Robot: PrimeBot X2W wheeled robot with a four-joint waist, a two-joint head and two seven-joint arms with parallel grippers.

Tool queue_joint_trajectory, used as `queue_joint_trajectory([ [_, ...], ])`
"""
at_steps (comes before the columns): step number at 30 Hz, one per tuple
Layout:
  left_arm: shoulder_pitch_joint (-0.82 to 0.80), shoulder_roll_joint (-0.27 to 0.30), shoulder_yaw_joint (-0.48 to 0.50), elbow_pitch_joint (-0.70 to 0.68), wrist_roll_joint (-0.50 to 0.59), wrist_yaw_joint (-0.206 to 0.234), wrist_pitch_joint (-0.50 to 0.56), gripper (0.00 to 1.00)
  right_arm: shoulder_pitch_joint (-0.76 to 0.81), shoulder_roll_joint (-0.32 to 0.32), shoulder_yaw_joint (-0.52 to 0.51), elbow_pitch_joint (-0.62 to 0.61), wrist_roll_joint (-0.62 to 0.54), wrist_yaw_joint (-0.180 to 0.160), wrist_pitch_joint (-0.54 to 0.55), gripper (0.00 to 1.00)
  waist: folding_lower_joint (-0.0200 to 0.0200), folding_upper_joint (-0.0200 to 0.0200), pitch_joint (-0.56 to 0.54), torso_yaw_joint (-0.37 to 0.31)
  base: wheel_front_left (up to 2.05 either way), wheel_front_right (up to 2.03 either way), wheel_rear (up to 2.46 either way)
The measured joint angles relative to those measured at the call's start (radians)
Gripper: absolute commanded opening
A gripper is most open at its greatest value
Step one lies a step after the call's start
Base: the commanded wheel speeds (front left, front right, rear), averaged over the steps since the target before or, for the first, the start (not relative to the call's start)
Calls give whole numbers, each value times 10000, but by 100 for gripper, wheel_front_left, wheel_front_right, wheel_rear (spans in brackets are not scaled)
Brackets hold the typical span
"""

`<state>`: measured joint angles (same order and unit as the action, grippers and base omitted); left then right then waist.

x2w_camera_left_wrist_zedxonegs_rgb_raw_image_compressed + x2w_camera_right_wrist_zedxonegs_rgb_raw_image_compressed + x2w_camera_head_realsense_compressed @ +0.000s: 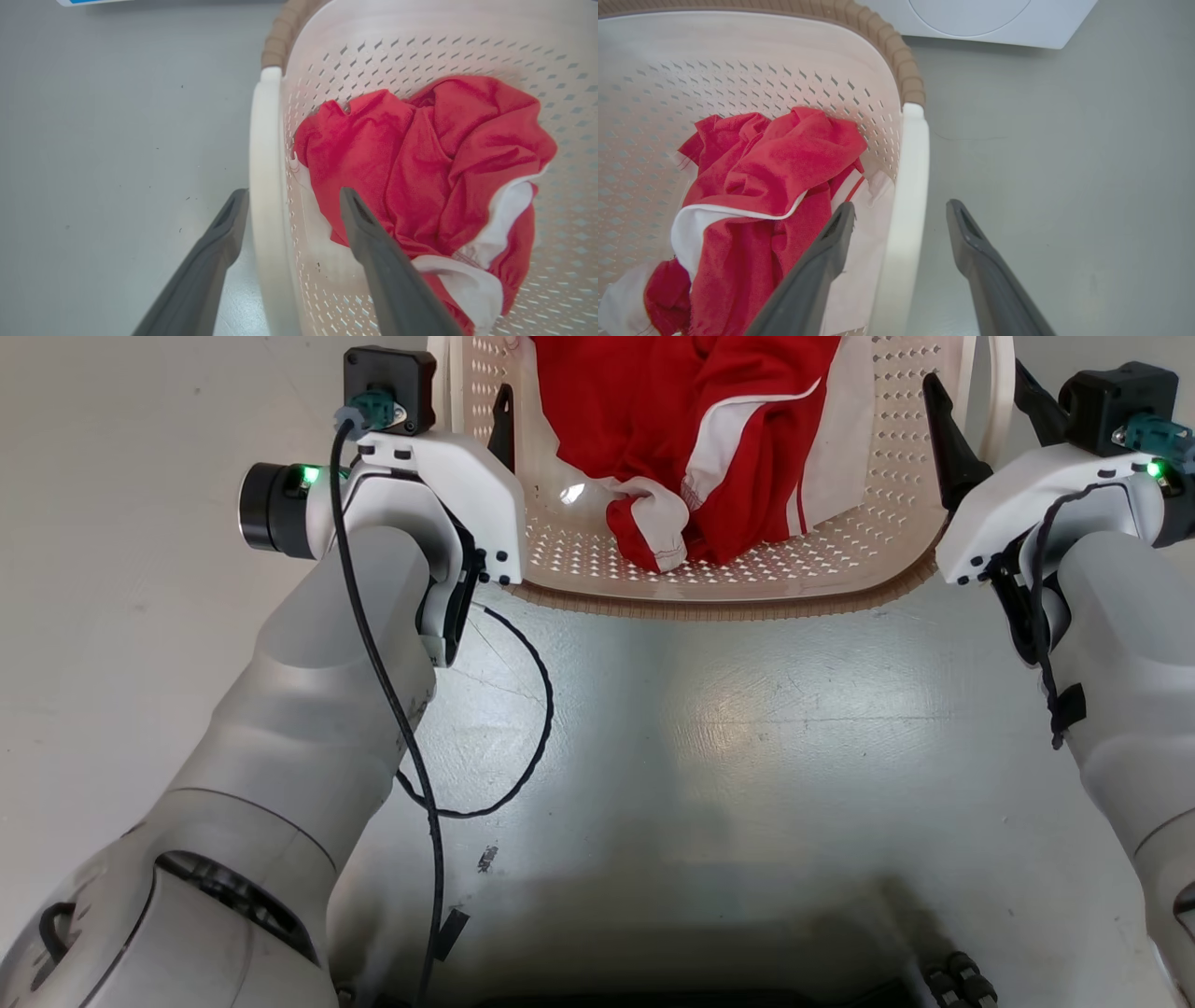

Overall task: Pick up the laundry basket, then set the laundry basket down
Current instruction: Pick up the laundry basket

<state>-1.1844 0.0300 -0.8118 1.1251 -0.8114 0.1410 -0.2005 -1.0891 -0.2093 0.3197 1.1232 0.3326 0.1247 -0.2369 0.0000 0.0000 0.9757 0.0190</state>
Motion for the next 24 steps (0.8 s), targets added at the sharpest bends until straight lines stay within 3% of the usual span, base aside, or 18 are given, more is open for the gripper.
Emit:
queue_joint_trajectory([
  [24, -491, 8, -1124, 487, -711, 263, 382, 100, -732, 380, 780, 1016, 922, 0, 520, 100, 0, 0, 101, -132, 0, 0, 0],
])
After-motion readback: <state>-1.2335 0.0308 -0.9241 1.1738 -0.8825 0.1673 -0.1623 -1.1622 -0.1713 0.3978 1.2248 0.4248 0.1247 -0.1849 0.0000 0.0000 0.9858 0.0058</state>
